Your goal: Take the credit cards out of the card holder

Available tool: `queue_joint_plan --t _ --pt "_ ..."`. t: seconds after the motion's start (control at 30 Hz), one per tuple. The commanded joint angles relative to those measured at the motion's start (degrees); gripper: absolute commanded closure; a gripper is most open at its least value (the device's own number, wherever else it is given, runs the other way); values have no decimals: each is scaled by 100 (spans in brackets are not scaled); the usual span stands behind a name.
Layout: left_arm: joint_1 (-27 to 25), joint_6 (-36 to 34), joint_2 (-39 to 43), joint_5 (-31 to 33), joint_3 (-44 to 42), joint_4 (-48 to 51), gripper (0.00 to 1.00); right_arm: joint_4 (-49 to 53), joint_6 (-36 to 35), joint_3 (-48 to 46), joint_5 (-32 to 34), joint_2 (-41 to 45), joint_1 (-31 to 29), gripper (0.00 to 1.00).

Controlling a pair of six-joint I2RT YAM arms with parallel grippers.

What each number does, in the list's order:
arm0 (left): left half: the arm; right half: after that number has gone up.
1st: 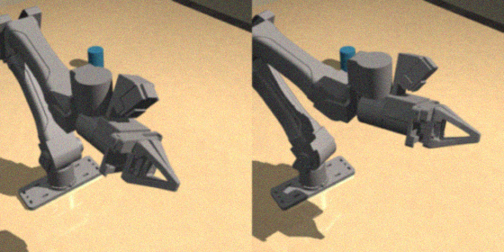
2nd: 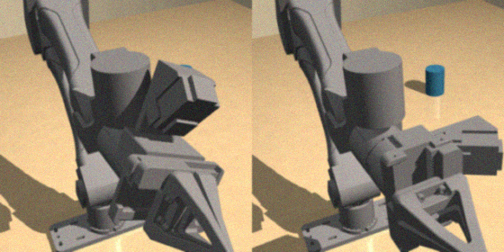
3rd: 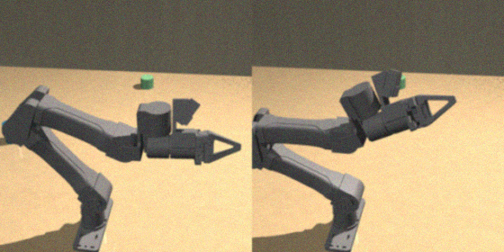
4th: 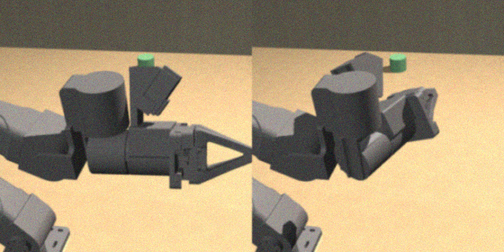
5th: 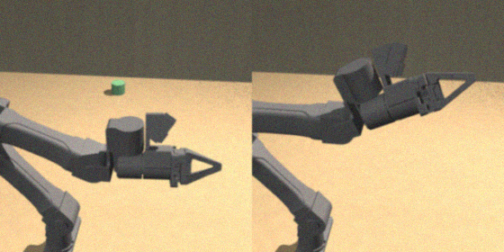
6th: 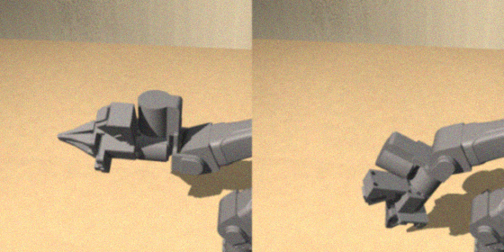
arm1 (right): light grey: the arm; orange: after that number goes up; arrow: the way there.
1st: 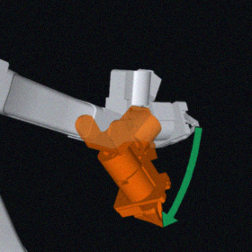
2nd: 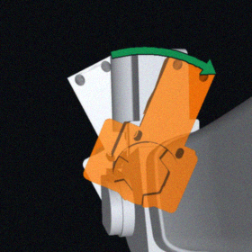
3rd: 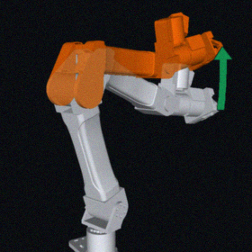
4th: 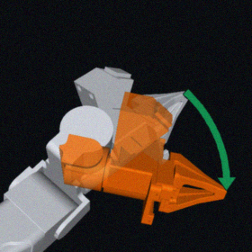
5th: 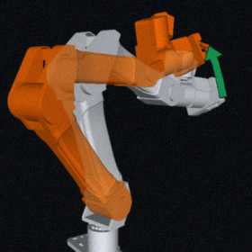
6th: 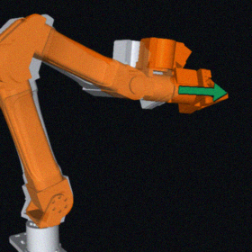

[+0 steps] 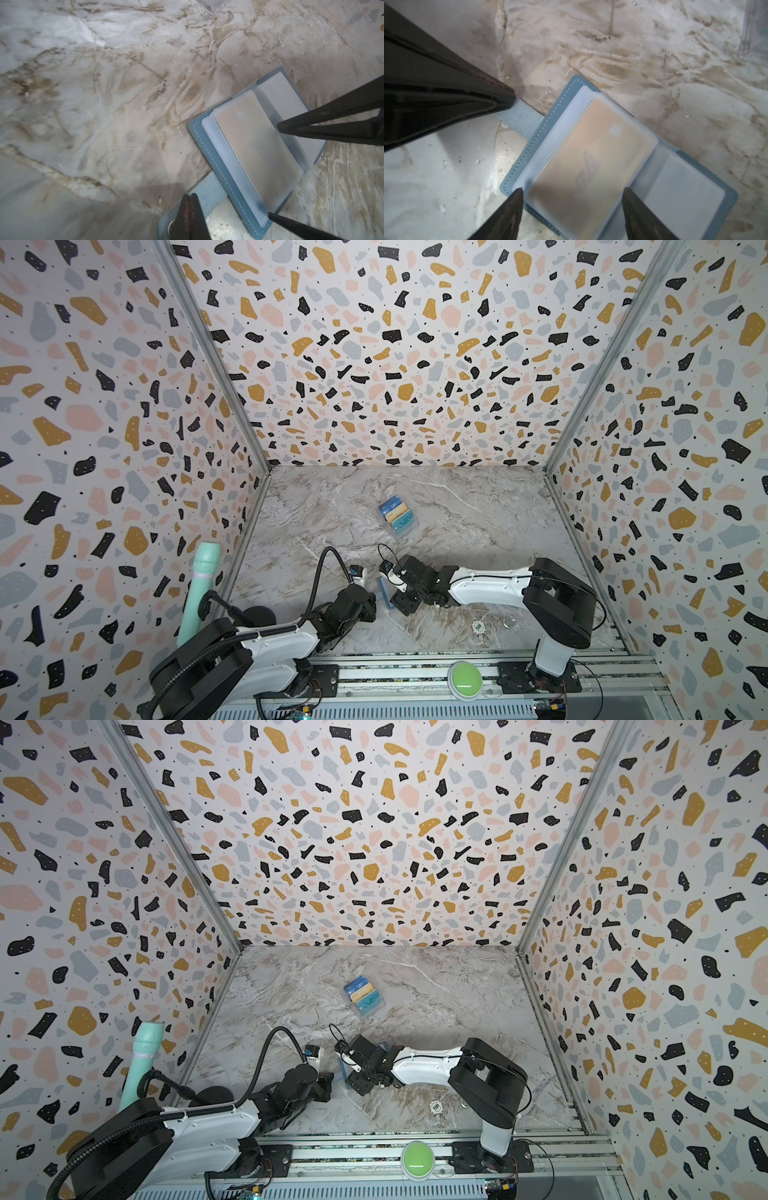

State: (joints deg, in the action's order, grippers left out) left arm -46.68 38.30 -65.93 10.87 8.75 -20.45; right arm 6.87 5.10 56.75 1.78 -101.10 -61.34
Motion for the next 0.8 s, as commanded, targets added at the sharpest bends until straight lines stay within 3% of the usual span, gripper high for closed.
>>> queue_joint_plan --t 0.0,0.77 --pt "-21 -70 -69 20 -58 142 100 10 61 142 -32 32 26 25" --pt "-25 -67 26 38 -91 224 100 360 189 225 745 -34 68 36"
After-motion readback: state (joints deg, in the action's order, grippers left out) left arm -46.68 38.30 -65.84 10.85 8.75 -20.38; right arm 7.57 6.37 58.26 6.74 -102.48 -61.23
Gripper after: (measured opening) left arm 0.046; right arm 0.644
